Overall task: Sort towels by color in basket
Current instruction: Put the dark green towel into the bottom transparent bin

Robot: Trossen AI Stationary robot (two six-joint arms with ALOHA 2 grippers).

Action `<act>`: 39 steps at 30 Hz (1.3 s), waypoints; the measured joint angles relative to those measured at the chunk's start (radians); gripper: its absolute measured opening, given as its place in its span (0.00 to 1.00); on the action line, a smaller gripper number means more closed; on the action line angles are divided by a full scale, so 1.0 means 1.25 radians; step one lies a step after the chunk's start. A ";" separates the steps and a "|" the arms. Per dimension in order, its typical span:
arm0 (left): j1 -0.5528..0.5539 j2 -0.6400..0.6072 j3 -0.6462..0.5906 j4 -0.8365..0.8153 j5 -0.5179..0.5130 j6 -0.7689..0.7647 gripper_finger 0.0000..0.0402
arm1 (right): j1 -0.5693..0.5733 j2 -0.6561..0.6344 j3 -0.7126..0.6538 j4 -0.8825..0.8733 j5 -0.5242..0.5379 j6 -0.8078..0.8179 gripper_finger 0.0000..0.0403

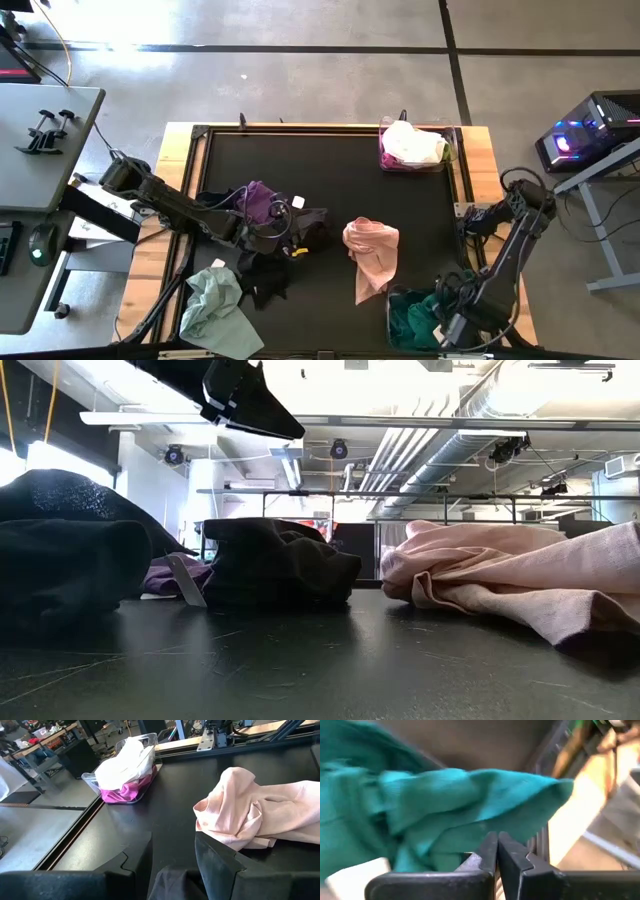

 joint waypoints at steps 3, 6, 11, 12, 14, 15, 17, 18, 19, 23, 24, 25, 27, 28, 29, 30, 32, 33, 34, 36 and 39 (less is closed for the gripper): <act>0.002 0.000 0.000 0.000 0.000 -0.002 0.33 | -0.001 0.000 -0.053 0.060 -0.032 -0.020 0.01; 0.003 0.000 0.000 0.004 0.000 -0.002 0.33 | -0.010 0.000 -0.100 0.161 -0.035 -0.061 0.01; 0.003 0.000 0.000 0.008 0.000 -0.002 0.33 | -0.035 0.000 -0.184 0.348 0.017 -0.121 0.00; 0.003 0.000 0.000 0.010 0.000 -0.002 0.33 | -0.040 0.000 -0.202 0.397 0.025 -0.132 0.00; 0.003 0.000 0.000 0.011 0.000 -0.001 0.33 | -0.048 0.000 -0.240 0.493 0.030 -0.157 0.00; 0.003 0.000 0.000 0.011 0.000 -0.001 0.33 | -0.049 0.000 -0.259 0.540 0.032 -0.169 0.00; 0.003 0.000 0.000 0.011 0.000 0.000 0.33 | -0.050 0.000 -0.294 0.619 0.036 -0.188 0.00; 0.003 0.000 0.000 0.011 0.000 0.000 0.33 | -0.050 0.000 -0.309 0.646 0.036 -0.187 0.00; 0.003 0.000 0.000 0.010 0.000 0.000 0.33 | -0.049 0.000 -0.322 0.661 0.034 -0.187 0.00; 0.003 0.000 0.000 0.010 0.000 0.009 0.33 | -0.040 -0.001 -0.341 0.658 0.020 -0.188 0.00; 0.003 0.000 0.000 0.010 0.000 0.013 0.33 | -0.036 0.000 -0.330 0.641 0.021 -0.189 0.00; 0.003 0.000 0.000 0.010 0.000 0.013 0.33 | -0.032 0.002 -0.316 0.617 0.025 -0.198 0.00; 0.003 0.000 0.000 0.011 0.000 0.013 0.33 | -0.029 0.002 -0.274 0.560 0.035 -0.205 0.00; 0.003 0.000 0.000 0.011 0.000 0.013 0.33 | -0.029 0.002 -0.248 0.535 0.029 -0.204 0.00; 0.003 0.000 0.000 0.014 0.000 0.013 0.33 | -0.031 0.002 -0.222 0.510 0.021 -0.200 0.00; 0.003 0.000 0.000 0.016 0.000 0.013 0.33 | -0.031 0.002 -0.196 0.481 0.014 -0.194 0.00; 0.003 0.000 0.000 0.017 0.000 0.013 0.33 | -0.031 0.002 -0.144 0.424 0.005 -0.183 0.00; 0.003 0.000 0.000 0.016 0.000 0.013 0.33 | -0.031 0.002 -0.117 0.397 0.007 -0.183 0.00; 0.003 0.000 0.000 0.016 0.000 0.013 0.33 | -0.030 0.002 -0.092 0.370 0.023 -0.187 0.00; 0.003 0.000 0.000 0.016 0.000 0.013 0.33 | -0.029 0.001 -0.053 0.330 0.099 -0.221 0.00; 0.003 0.000 0.000 0.016 0.000 0.013 0.33 | -0.039 0.001 -0.021 0.311 0.268 -0.300 0.00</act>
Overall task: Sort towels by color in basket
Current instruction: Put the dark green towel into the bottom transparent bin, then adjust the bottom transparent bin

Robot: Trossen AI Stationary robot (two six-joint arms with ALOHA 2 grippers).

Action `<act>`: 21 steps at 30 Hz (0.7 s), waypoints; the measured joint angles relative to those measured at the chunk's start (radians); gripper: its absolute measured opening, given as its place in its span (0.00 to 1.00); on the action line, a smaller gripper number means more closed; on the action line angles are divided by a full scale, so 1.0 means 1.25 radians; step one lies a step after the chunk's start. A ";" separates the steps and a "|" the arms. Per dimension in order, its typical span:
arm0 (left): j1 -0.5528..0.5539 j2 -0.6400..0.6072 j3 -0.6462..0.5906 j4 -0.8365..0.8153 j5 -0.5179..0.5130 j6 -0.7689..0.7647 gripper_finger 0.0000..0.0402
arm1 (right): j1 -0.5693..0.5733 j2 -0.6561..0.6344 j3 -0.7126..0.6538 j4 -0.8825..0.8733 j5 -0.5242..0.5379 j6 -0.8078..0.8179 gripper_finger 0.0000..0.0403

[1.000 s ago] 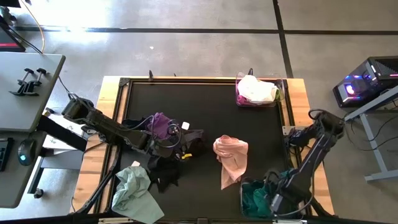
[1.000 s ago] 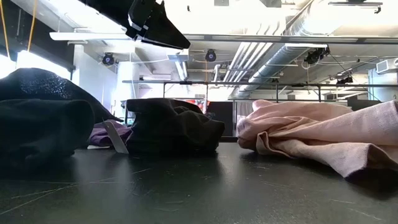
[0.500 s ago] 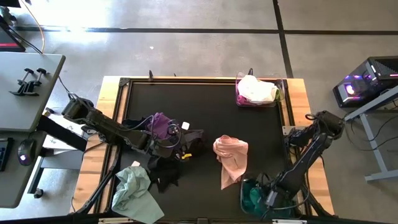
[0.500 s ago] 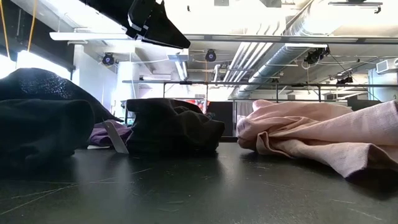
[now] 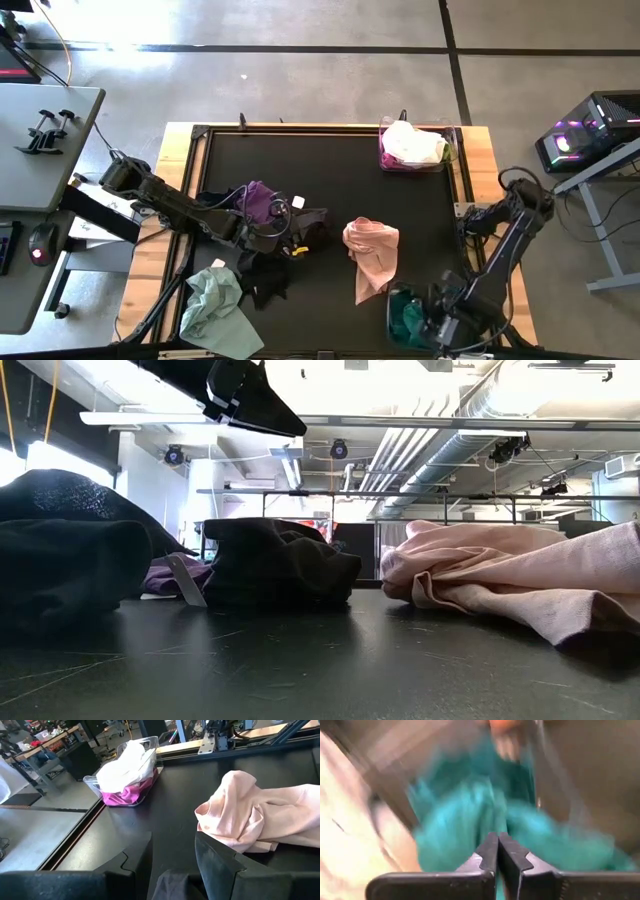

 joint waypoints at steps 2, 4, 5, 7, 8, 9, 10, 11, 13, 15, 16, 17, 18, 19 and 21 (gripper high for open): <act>0.000 0.000 0.000 0.000 0.000 0.000 0.33 | -0.015 0.000 0.003 0.019 0.075 -0.073 0.00; 0.000 0.000 0.000 0.000 0.000 0.000 0.33 | -0.036 0.000 0.003 0.055 0.109 -0.164 0.00; 0.000 0.000 0.000 0.000 0.000 0.000 0.33 | -0.050 0.001 0.003 0.073 0.114 -0.210 0.00; 0.000 0.000 0.000 0.000 0.000 0.000 0.33 | -0.080 0.004 0.003 0.124 0.118 -0.312 0.00; 0.000 0.000 0.000 0.000 0.000 0.000 0.33 | -0.094 0.007 0.003 0.149 0.118 -0.365 0.00; 0.000 0.000 0.000 0.000 0.000 0.000 0.33 | -0.108 0.010 0.003 0.173 0.120 -0.415 0.00; 0.000 0.000 0.000 0.000 0.000 0.000 0.33 | -0.121 0.012 0.003 0.198 0.125 -0.463 0.00; 0.000 0.000 0.000 -0.001 0.000 0.000 0.33 | -0.134 0.016 0.003 0.219 0.127 -0.505 0.00; 0.000 0.000 0.000 -0.001 0.000 -0.001 0.33 | -0.155 0.023 0.003 0.243 0.121 -0.563 0.00; 0.000 0.000 0.000 -0.001 0.000 0.000 0.33 | -0.170 0.027 0.003 0.245 0.080 -0.584 0.00; 0.000 0.000 0.000 -0.001 0.000 -0.001 0.33 | -0.174 0.027 0.002 0.243 0.054 -0.589 0.00; 0.000 0.000 0.000 -0.001 0.000 -0.001 0.33 | -0.173 0.027 0.002 0.244 0.040 -0.593 0.00; 0.000 0.000 0.000 -0.001 0.000 -0.001 0.33 | -0.168 0.026 0.003 0.245 0.039 -0.598 0.00; 0.000 0.000 0.000 -0.001 0.000 -0.001 0.33 | -0.160 0.025 0.003 0.245 0.045 -0.604 0.00; -0.001 0.000 0.000 -0.001 0.000 -0.001 0.33 | -0.149 0.023 0.003 0.247 0.072 -0.613 0.00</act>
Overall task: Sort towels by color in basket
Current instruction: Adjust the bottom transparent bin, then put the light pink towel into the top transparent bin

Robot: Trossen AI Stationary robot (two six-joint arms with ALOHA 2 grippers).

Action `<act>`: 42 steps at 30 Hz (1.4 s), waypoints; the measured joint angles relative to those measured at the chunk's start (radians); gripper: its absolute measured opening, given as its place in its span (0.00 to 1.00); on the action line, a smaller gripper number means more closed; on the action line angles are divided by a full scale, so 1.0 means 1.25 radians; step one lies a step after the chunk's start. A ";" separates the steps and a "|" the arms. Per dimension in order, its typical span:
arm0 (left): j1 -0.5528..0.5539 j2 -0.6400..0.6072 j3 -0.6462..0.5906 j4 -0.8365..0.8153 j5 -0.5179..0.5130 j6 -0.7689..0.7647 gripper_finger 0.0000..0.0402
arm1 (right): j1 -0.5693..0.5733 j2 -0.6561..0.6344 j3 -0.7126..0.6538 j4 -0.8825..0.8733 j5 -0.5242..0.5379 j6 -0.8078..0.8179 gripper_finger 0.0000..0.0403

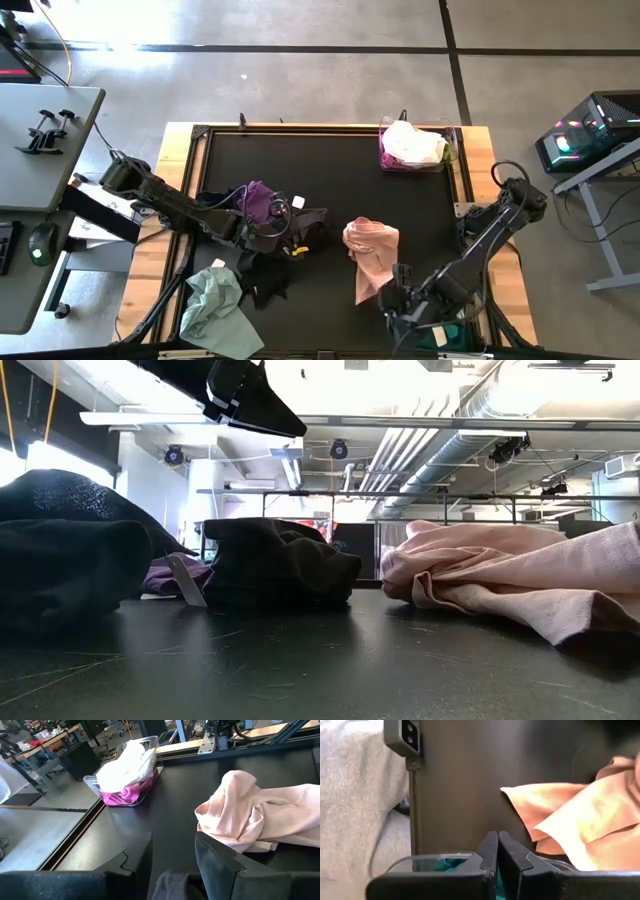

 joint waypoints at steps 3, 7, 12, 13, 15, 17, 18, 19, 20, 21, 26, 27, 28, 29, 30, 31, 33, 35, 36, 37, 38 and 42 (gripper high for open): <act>0.000 0.000 0.000 0.000 0.000 0.000 0.33 | 0.001 0.001 -0.002 0.004 0.011 0.011 0.00; 0.000 0.000 0.000 0.001 0.000 -0.007 0.33 | -0.017 0.024 -0.014 0.060 0.008 -0.023 0.00; 0.000 0.000 0.000 0.000 0.000 -0.008 0.33 | -0.023 0.034 -0.014 0.078 -0.075 -0.041 0.00; 0.000 0.000 0.000 0.001 0.000 -0.008 0.33 | -0.017 0.033 -0.014 0.077 -0.065 -0.043 0.00; 0.000 0.000 0.000 0.000 0.008 -0.008 0.33 | -0.004 0.032 -0.005 0.070 -0.011 -0.061 0.00; 0.000 0.000 0.000 0.001 0.021 -0.009 0.33 | 0.009 0.030 0.009 0.075 0.058 -0.087 0.00; 0.000 0.000 0.000 0.001 0.023 -0.011 0.33 | 0.016 0.029 0.011 0.078 0.099 -0.099 0.00; 0.000 0.000 0.000 0.001 0.024 -0.012 0.33 | 0.023 0.029 0.010 0.083 0.152 -0.105 0.00; 0.000 0.000 0.000 0.001 0.024 -0.013 0.33 | 0.028 0.029 0.002 0.093 0.209 -0.105 0.00; 0.000 0.000 0.000 0.001 0.024 -0.013 0.33 | 0.033 0.029 -0.009 0.097 0.265 -0.099 0.00; 0.001 0.011 0.000 0.017 0.027 -0.008 0.33 | -0.010 0.029 -0.066 0.091 0.399 -0.108 0.03; 0.001 0.012 0.000 0.020 0.027 -0.008 0.33 | -0.030 0.029 -0.072 0.091 0.399 -0.114 0.05; 0.001 0.014 0.000 0.019 0.030 -0.008 0.33 | -0.052 0.029 -0.076 0.093 0.395 -0.128 0.07; 0.001 0.014 0.000 0.018 0.036 -0.008 0.33 | -0.075 0.029 -0.079 0.098 0.387 -0.141 0.10; 0.001 0.014 0.000 0.019 0.041 -0.008 0.33 | -0.098 0.029 -0.079 0.105 0.375 -0.156 0.14; 0.001 0.016 0.000 0.022 0.041 -0.007 0.33 | -0.122 0.029 -0.079 0.110 0.356 -0.178 0.18; 0.002 0.018 0.000 0.022 0.043 0.000 0.33 | -0.169 0.029 -0.079 0.114 0.303 -0.216 0.26; 0.002 0.019 0.000 0.023 0.043 0.000 0.33 | -0.212 0.029 -0.079 0.112 0.243 -0.240 0.34; 0.002 0.020 0.000 0.026 0.043 0.000 0.33 | -0.232 0.029 -0.080 0.109 0.217 -0.246 0.38; 0.002 0.021 0.000 0.025 0.043 0.000 0.33 | -0.250 0.029 -0.080 0.105 0.193 -0.251 0.42; 0.002 0.021 0.000 0.022 0.043 0.000 0.33 | -0.266 0.029 -0.080 0.099 0.173 -0.252 0.46; 0.002 0.027 0.000 0.022 0.043 0.000 0.33 | -0.317 0.029 -0.080 0.055 0.141 -0.230 0.57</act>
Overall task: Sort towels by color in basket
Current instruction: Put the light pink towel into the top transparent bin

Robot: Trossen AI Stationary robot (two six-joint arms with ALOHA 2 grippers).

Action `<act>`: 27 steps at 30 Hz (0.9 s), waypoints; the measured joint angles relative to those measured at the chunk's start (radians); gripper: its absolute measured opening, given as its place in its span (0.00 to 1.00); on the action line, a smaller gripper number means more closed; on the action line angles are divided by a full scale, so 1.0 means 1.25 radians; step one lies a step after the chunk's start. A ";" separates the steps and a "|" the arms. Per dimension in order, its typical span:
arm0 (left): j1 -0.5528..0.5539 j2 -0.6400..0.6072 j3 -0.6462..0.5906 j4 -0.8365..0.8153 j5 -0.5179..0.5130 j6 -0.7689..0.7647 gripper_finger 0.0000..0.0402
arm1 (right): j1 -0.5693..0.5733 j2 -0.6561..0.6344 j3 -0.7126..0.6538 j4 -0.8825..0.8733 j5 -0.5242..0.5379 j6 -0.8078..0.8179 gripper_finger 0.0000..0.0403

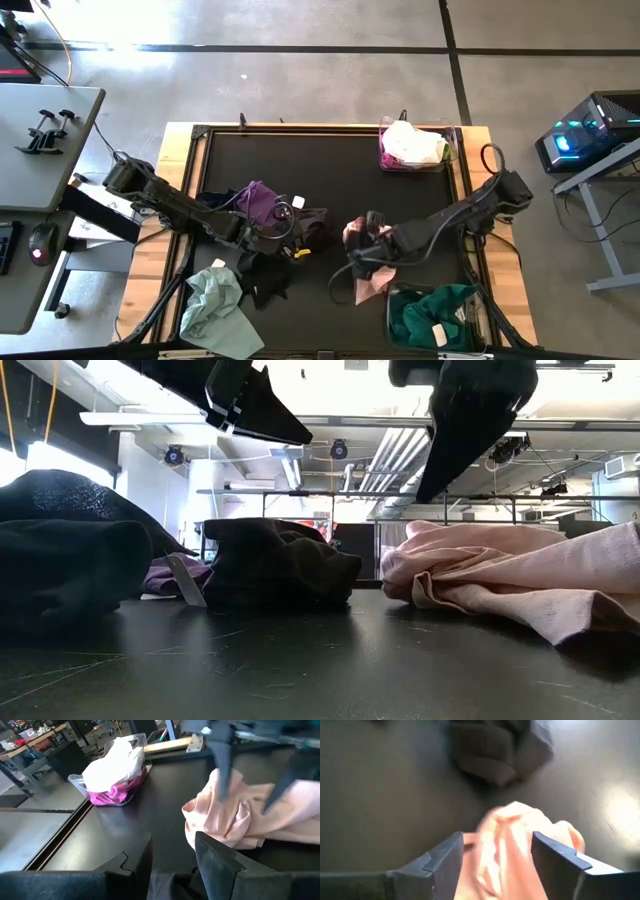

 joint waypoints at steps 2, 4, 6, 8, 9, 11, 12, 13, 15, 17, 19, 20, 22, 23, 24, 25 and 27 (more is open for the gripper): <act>0.000 0.001 0.000 0.000 0.004 -0.005 0.33 | -0.019 0.000 0.000 -0.032 -0.021 0.017 0.58; 0.000 0.001 0.000 0.002 0.004 -0.009 0.33 | -0.031 0.004 0.000 -0.061 -0.054 0.021 0.58; 0.000 0.001 0.000 0.000 0.004 -0.008 0.33 | -0.035 0.013 0.000 -0.066 -0.085 0.011 0.56; 0.000 0.001 0.000 0.000 0.005 -0.008 0.33 | -0.035 0.033 0.000 -0.060 -0.129 -0.005 0.53; 0.000 0.000 0.000 -0.002 0.005 -0.008 0.33 | -0.037 0.048 0.000 -0.056 -0.149 -0.007 0.52; 0.000 0.003 0.000 -0.001 0.005 -0.008 0.33 | -0.043 0.085 0.000 -0.058 -0.166 -0.007 0.49; 0.002 0.005 0.000 0.002 0.005 -0.006 0.33 | -0.049 0.103 0.000 -0.058 -0.167 -0.007 0.48; 0.003 0.005 0.000 0.001 0.005 -0.002 0.33 | -0.057 0.119 0.000 -0.057 -0.168 -0.006 0.47; 0.004 0.011 0.000 0.005 0.005 -0.001 0.33 | -0.076 0.152 0.000 -0.052 -0.178 -0.006 0.44; 0.005 0.018 0.000 0.004 0.006 0.000 0.33 | -0.092 0.180 0.001 -0.046 -0.211 -0.006 0.39; 0.005 0.024 0.000 0.001 0.012 -0.010 0.33 | -0.097 0.193 0.004 -0.052 -0.223 -0.019 0.30; 0.005 0.026 0.000 0.003 0.019 -0.012 0.33 | -0.096 0.199 0.005 -0.057 -0.219 -0.024 0.25; 0.006 0.035 0.000 0.005 0.024 -0.012 0.33 | -0.091 0.198 0.004 -0.070 -0.193 -0.025 0.13; 0.006 0.039 0.000 0.001 0.024 -0.012 0.33 | -0.089 0.194 0.003 -0.082 -0.175 -0.024 0.07; 0.006 0.045 0.000 0.002 0.024 -0.012 0.33 | -0.087 0.186 0.000 -0.097 -0.160 -0.023 0.04; 0.008 0.047 0.000 0.005 0.024 -0.013 0.33 | -0.084 0.177 -0.001 -0.120 -0.139 -0.018 0.03; 0.010 0.056 0.000 0.008 0.024 -0.013 0.33 | -0.078 0.149 -0.004 -0.173 -0.075 0.020 0.04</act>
